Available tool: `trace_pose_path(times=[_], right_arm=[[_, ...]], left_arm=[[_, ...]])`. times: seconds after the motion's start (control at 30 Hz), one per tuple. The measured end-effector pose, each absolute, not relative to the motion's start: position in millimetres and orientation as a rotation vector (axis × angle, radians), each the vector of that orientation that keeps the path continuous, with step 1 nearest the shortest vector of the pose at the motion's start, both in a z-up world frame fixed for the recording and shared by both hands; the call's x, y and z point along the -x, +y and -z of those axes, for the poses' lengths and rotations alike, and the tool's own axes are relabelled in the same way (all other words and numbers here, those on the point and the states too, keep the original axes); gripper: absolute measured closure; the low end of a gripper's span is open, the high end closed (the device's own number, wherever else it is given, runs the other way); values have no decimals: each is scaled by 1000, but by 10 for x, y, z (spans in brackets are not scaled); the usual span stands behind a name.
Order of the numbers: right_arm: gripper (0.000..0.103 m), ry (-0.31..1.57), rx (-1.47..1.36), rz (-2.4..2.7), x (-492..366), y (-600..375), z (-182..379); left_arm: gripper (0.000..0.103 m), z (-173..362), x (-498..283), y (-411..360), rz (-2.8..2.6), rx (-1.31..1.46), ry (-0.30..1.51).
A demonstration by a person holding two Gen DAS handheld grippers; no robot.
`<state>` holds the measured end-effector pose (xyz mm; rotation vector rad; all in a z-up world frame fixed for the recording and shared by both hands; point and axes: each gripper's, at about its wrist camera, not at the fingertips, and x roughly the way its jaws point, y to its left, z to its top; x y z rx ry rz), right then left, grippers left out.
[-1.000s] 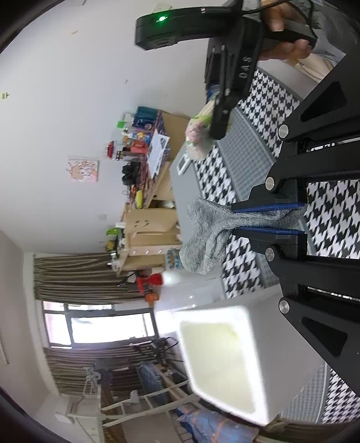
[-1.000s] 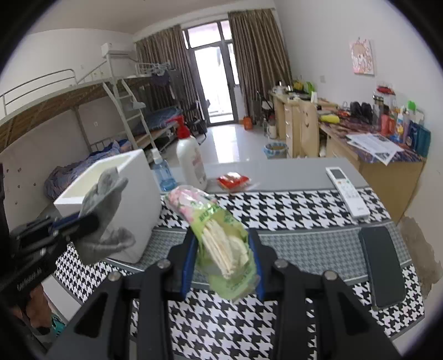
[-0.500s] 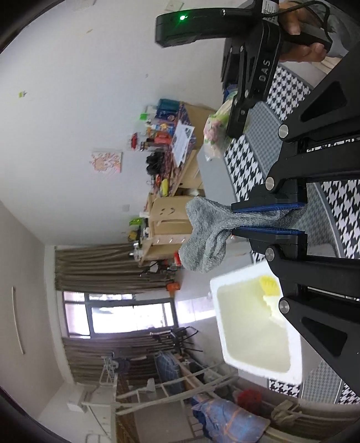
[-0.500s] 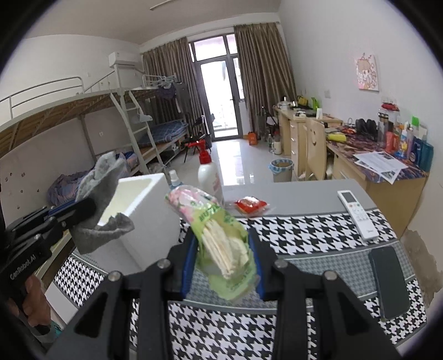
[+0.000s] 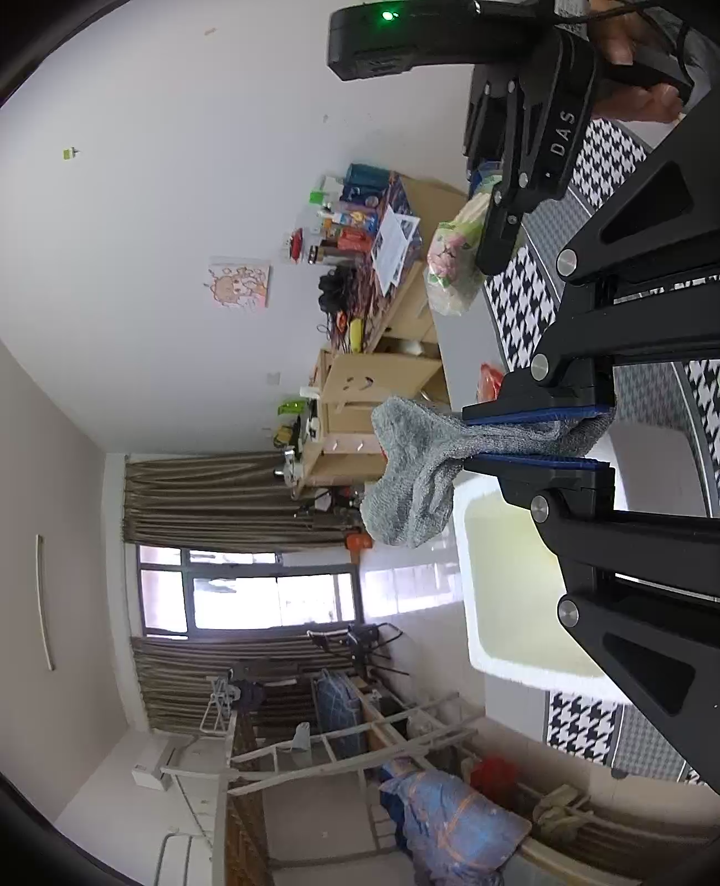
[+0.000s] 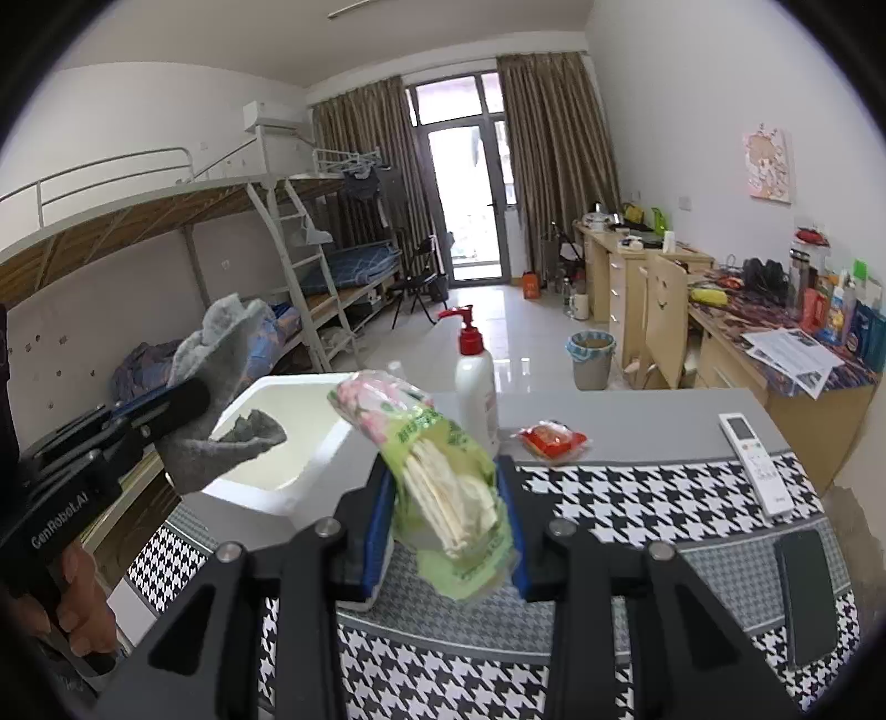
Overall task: Organize soft objects
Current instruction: 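Lift the grey sock with the left tool while the right tool lifts the snack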
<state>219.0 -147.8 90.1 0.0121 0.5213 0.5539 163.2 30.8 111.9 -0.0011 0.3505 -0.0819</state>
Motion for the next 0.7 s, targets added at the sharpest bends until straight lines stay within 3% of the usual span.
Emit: trace_pose_path(times=[0.7], right_arm=[[63,550,29,-698,-2353,-810,-875]], left_arm=[[92,-1108,-1626,808,-42,10,349]])
